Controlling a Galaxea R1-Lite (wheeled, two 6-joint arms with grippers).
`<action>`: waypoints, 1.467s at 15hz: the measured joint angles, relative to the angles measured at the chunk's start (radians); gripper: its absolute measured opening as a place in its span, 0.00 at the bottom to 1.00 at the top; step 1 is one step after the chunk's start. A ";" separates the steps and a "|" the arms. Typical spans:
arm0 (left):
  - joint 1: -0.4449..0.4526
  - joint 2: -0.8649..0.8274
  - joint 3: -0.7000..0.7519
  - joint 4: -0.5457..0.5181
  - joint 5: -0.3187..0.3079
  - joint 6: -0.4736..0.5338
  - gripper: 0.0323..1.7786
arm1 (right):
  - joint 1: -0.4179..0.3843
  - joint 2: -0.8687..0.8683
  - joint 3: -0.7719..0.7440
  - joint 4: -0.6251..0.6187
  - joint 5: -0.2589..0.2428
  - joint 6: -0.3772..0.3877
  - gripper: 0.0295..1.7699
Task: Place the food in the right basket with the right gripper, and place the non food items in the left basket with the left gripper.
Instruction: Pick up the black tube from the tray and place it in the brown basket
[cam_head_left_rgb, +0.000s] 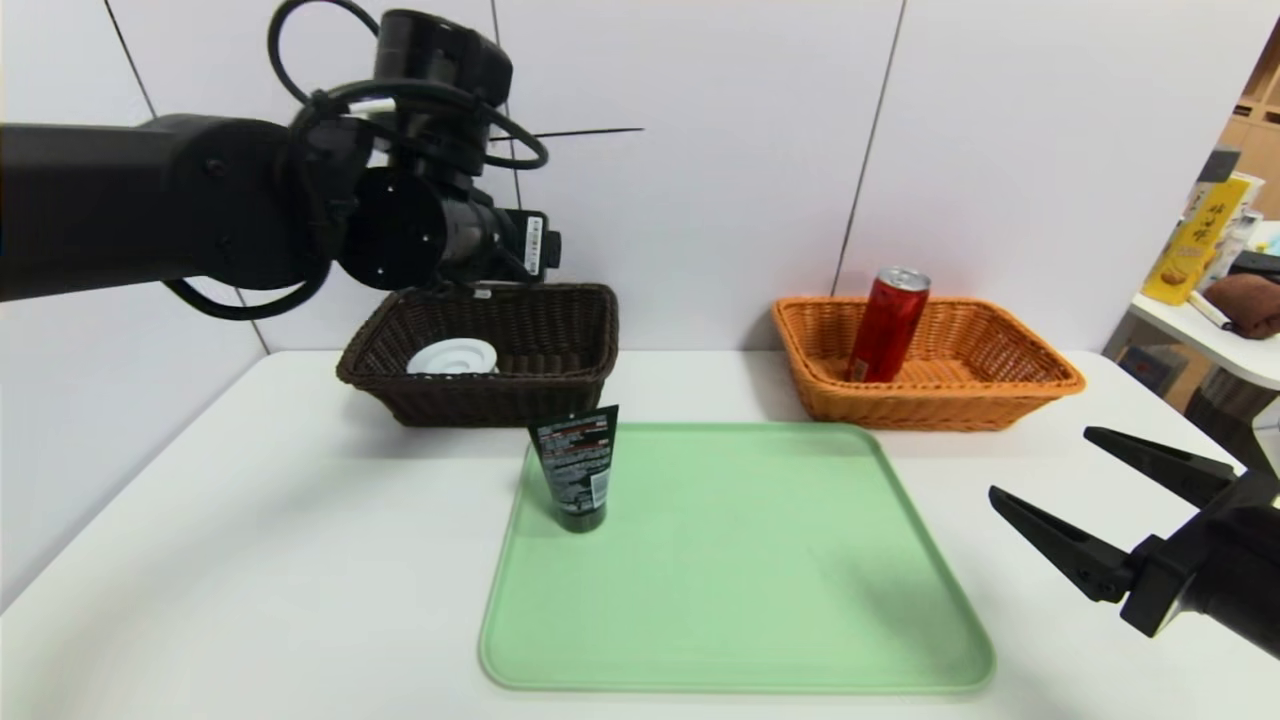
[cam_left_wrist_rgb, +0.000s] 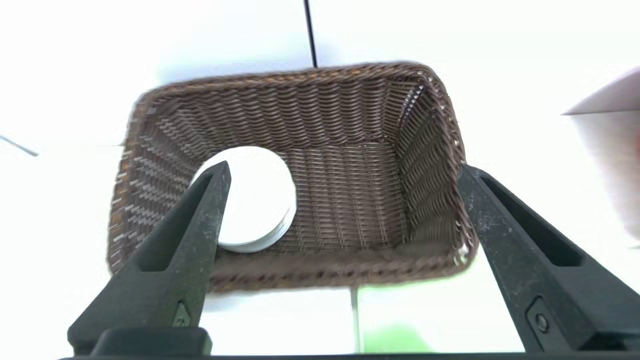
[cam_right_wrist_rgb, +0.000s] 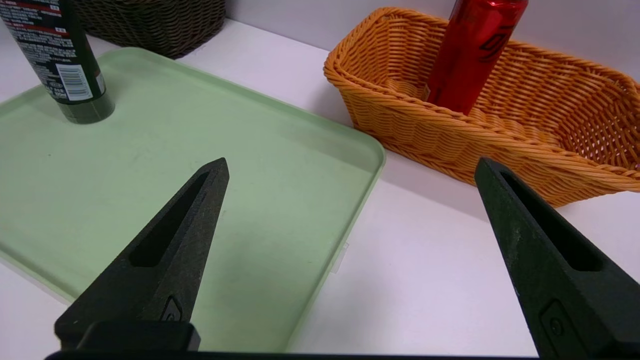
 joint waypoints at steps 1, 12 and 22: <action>-0.018 -0.037 0.036 -0.001 0.014 -0.001 0.91 | 0.000 0.002 0.000 0.000 0.000 -0.003 0.96; -0.209 -0.417 0.607 -0.237 0.234 -0.011 0.94 | 0.001 0.005 -0.011 0.029 -0.001 -0.034 0.96; -0.375 -0.579 0.924 -0.457 0.146 -0.011 0.95 | 0.003 0.014 -0.020 0.030 -0.003 -0.048 0.96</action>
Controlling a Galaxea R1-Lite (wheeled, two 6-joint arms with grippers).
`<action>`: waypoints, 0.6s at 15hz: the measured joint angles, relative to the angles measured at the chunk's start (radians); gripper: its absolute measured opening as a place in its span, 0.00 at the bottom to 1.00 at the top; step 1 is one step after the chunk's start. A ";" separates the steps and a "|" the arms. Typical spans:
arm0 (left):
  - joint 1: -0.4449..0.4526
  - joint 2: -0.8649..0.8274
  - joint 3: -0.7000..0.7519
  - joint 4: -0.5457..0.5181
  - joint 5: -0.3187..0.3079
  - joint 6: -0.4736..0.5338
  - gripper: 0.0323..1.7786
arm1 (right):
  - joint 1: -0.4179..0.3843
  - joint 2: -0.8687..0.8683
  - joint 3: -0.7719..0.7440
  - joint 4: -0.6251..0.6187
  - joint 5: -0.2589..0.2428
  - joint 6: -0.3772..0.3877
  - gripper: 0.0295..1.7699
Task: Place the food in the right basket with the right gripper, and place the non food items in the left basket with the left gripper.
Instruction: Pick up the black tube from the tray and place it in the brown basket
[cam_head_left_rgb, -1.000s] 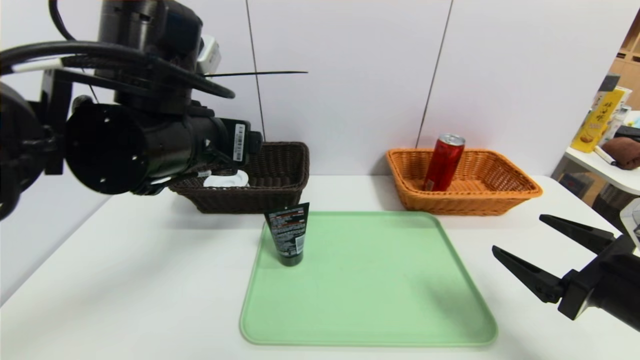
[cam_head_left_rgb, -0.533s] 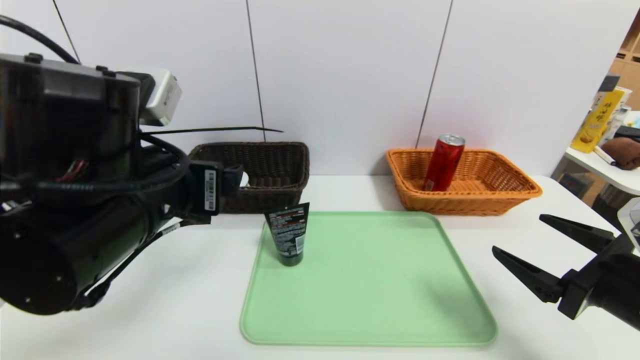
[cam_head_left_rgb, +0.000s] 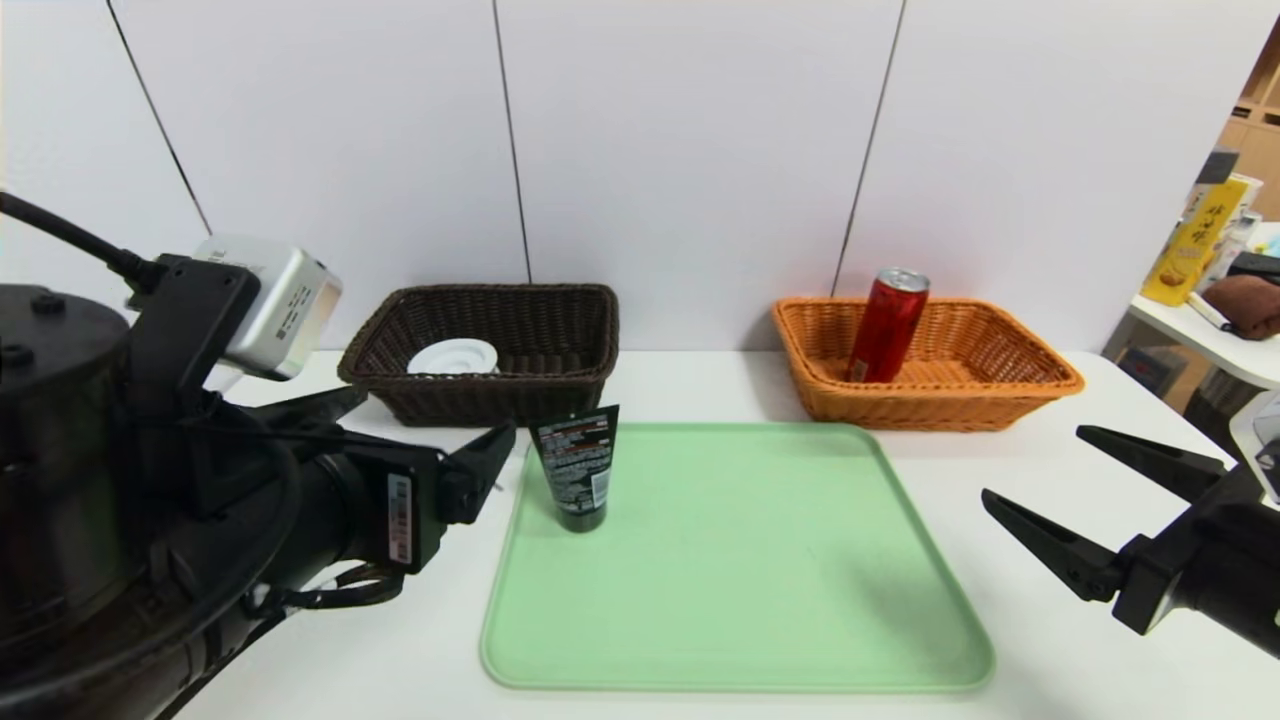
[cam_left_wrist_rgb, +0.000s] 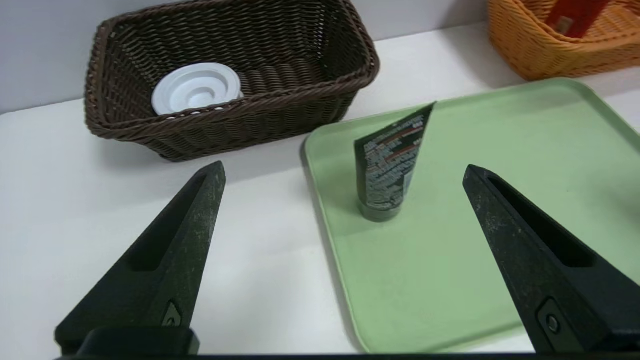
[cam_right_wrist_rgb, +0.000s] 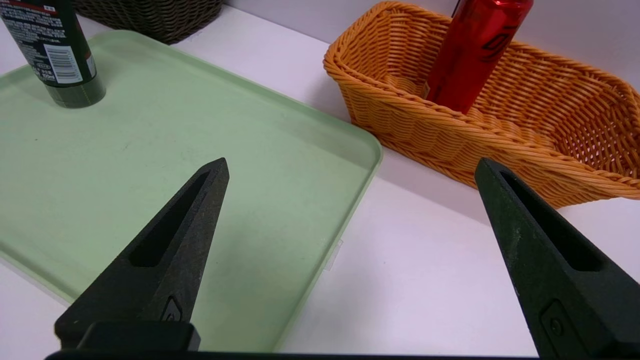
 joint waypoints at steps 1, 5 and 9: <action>-0.003 -0.011 0.011 0.000 -0.009 -0.001 0.95 | 0.001 0.003 -0.001 0.000 0.000 -0.007 0.96; -0.016 -0.031 0.065 -0.012 -0.037 -0.018 0.95 | 0.030 0.015 -0.011 0.000 -0.026 -0.017 0.96; -0.054 0.012 0.157 -0.146 -0.034 -0.055 0.95 | 0.086 0.028 -0.012 -0.001 -0.079 -0.017 0.96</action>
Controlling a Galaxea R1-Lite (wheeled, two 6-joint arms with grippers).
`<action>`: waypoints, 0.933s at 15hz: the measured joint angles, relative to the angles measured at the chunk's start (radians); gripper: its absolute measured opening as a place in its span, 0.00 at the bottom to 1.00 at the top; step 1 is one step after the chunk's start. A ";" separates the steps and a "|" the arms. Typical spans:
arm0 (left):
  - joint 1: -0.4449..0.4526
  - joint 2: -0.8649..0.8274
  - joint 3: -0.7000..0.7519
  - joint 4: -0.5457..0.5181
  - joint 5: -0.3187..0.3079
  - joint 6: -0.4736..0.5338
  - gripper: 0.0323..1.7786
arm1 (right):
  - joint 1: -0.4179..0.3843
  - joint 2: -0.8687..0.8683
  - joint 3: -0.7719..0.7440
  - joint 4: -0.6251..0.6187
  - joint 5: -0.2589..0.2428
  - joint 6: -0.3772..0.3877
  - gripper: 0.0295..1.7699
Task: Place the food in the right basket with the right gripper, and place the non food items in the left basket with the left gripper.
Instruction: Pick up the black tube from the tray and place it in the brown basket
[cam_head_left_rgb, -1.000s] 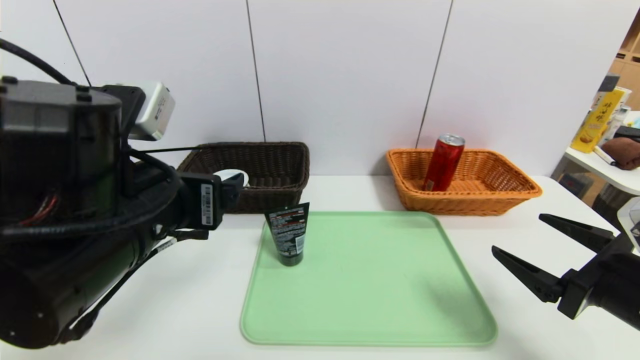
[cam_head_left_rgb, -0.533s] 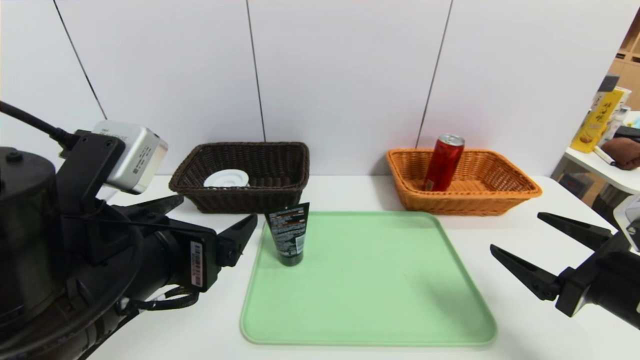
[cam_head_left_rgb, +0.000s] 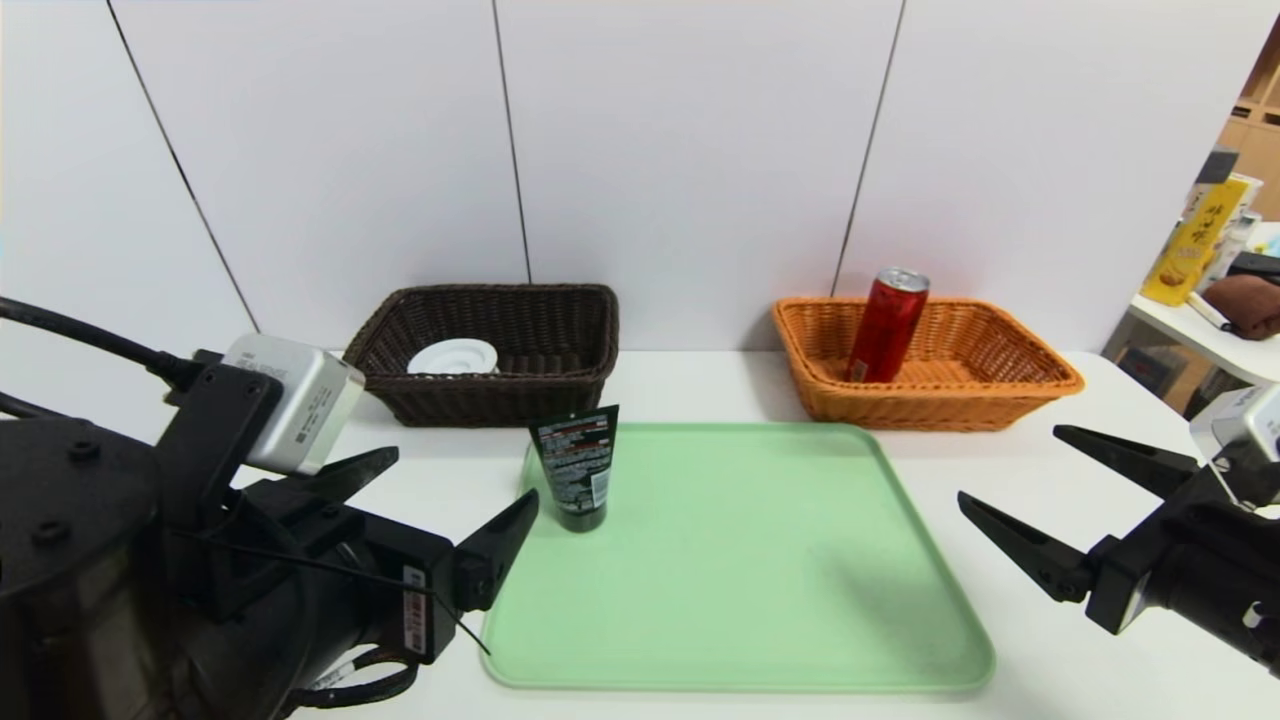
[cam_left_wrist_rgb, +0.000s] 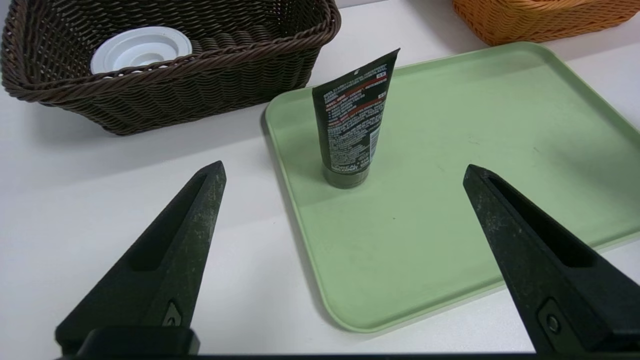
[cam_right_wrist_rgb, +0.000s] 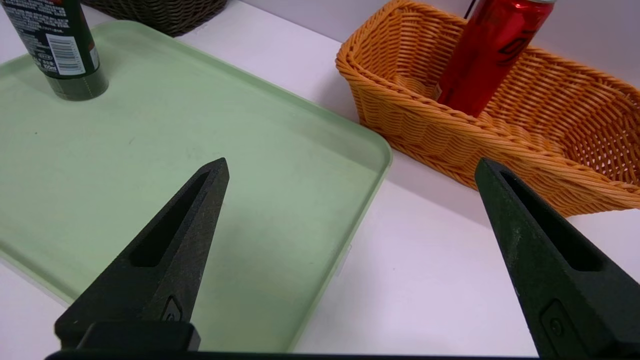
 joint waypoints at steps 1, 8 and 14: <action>-0.002 0.021 0.022 -0.047 0.001 -0.003 0.95 | 0.008 0.002 0.000 0.000 -0.004 0.000 0.96; -0.003 0.130 0.084 -0.212 0.015 -0.009 0.95 | 0.021 0.008 -0.002 0.000 -0.013 0.001 0.96; -0.003 0.182 0.089 -0.251 0.021 -0.046 0.95 | 0.021 0.003 0.000 0.000 -0.013 0.001 0.96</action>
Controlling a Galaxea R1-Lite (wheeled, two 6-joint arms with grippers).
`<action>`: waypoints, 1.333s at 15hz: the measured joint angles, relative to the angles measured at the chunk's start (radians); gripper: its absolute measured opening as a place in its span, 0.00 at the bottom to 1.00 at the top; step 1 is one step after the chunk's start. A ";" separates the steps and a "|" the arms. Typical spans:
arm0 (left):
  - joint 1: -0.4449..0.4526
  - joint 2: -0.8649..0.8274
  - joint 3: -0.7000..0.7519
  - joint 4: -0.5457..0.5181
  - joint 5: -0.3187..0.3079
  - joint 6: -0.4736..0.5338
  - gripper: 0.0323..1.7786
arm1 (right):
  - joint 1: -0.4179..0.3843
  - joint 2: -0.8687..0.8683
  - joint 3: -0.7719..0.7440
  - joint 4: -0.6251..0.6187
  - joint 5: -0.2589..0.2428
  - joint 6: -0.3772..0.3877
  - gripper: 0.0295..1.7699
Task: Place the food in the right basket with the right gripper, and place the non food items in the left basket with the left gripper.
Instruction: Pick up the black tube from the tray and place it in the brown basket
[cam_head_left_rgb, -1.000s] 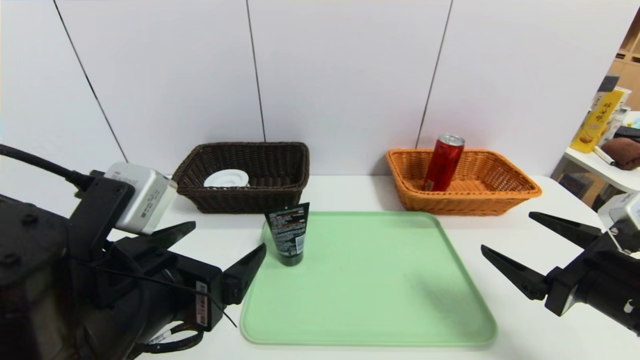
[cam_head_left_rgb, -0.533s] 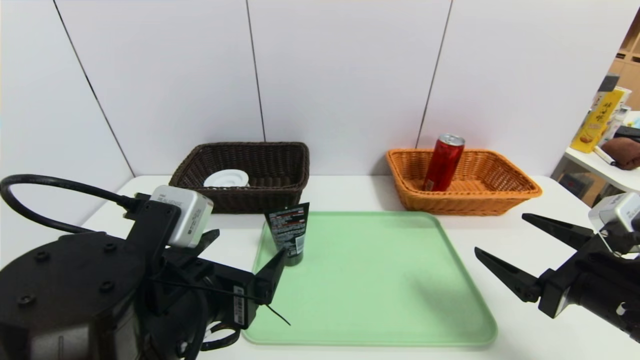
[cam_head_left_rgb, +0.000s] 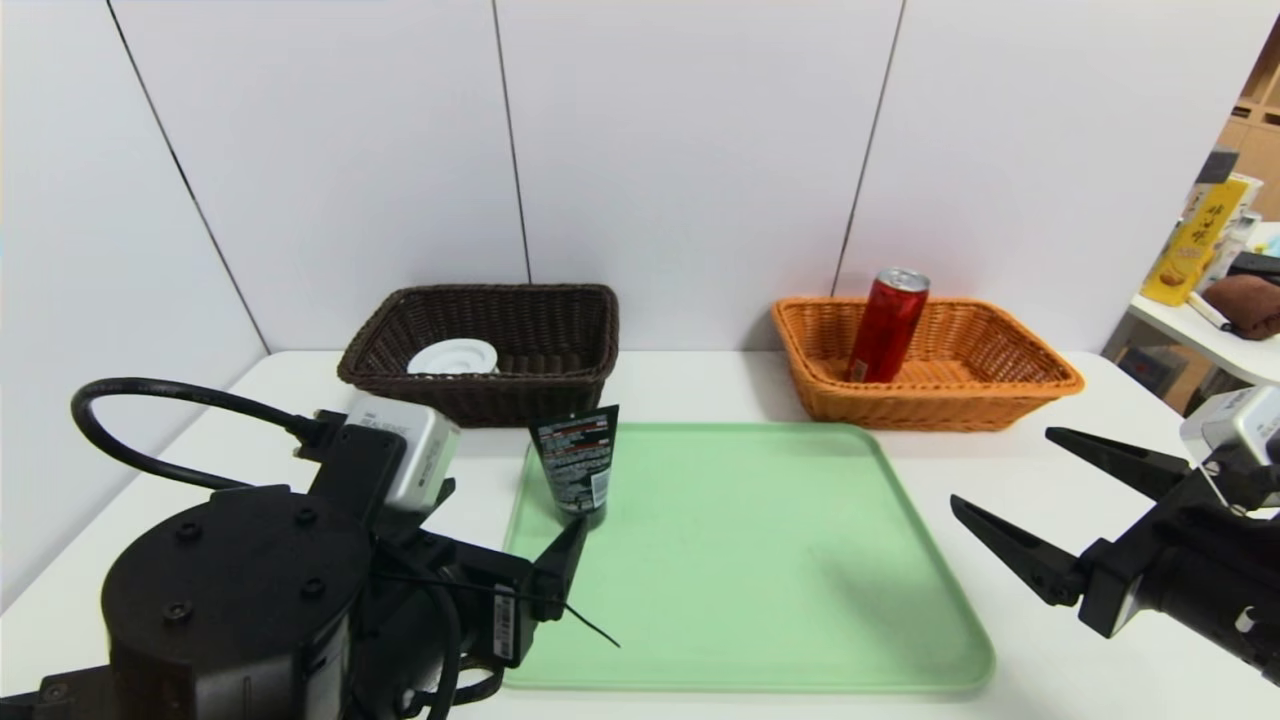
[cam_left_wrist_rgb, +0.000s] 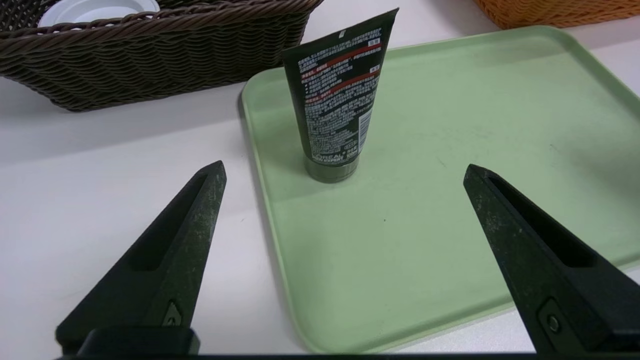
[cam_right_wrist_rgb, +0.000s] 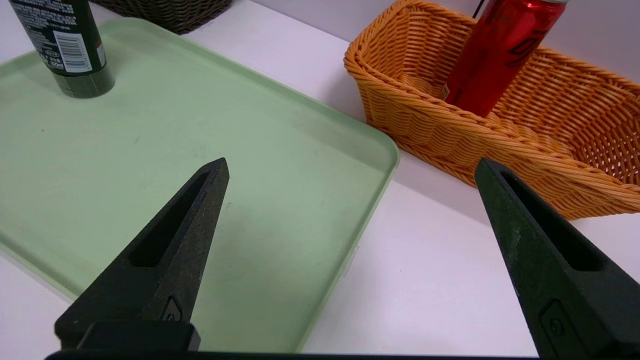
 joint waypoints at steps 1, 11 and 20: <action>0.000 0.016 0.003 -0.024 0.000 0.000 0.95 | 0.000 -0.001 0.000 0.000 0.000 0.000 0.96; 0.021 0.238 -0.001 -0.281 0.037 0.014 0.95 | 0.002 0.003 -0.006 0.000 0.001 -0.003 0.96; 0.061 0.327 -0.026 -0.355 0.064 0.018 0.95 | 0.003 0.005 -0.011 0.001 0.003 -0.003 0.96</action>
